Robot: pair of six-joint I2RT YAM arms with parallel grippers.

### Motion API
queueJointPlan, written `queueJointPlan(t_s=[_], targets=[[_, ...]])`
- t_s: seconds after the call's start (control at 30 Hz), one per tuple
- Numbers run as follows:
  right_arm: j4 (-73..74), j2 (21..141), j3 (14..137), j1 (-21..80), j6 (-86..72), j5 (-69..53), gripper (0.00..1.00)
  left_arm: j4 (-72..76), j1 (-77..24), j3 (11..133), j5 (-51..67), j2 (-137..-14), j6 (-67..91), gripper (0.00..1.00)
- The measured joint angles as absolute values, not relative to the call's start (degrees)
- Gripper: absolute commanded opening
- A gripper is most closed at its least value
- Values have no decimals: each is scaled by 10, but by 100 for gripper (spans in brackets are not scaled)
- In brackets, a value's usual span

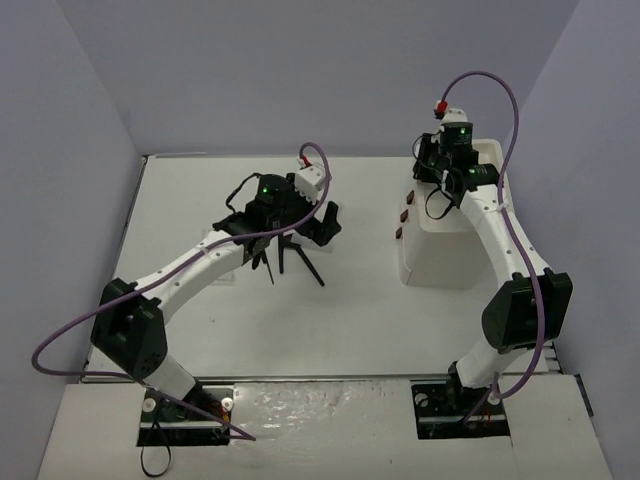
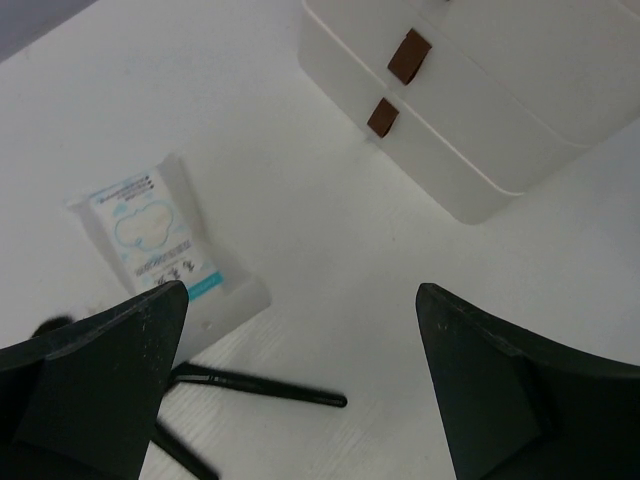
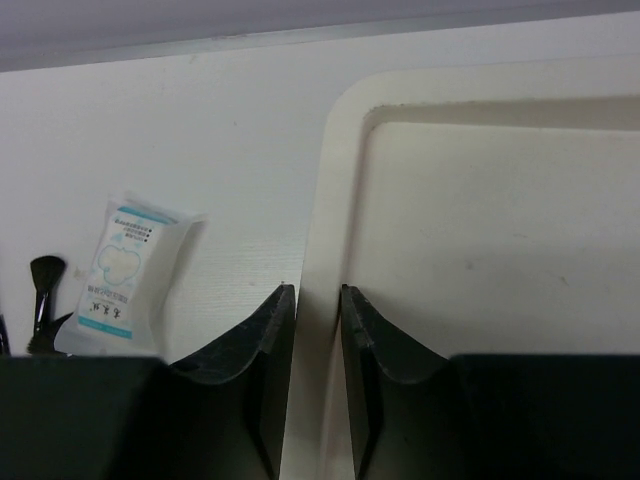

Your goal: Organize the makeup

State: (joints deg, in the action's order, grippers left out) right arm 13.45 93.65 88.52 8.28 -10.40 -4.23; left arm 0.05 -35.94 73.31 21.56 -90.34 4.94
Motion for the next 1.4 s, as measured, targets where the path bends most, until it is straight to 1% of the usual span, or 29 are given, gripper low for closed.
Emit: queueJointPlan(t_s=[0.07, 0.27, 0.5, 0.8, 1.1, 1.27, 1.4], targets=[[132, 936, 883, 80, -101, -51, 8, 31, -366, 762, 230, -945, 43, 96], [121, 930, 873, 77, -94, -72, 0, 109, -383, 817, 280, -1038, 24, 87], [112, 928, 866, 75, -85, -114, 0, 175, -397, 898, 356, -1144, 19, 82], [96, 921, 850, 75, -74, -164, 0, 232, -402, 918, 421, -1177, 22, 71], [94, 920, 848, 75, -70, -189, 0, 267, -402, 981, 434, -1223, 23, 65], [94, 920, 848, 75, -70, -195, 0, 270, -402, 1002, 434, -1252, 26, 59], [94, 920, 847, 75, -70, -196, 0, 270, -401, 1008, 434, -1264, 27, 52]])
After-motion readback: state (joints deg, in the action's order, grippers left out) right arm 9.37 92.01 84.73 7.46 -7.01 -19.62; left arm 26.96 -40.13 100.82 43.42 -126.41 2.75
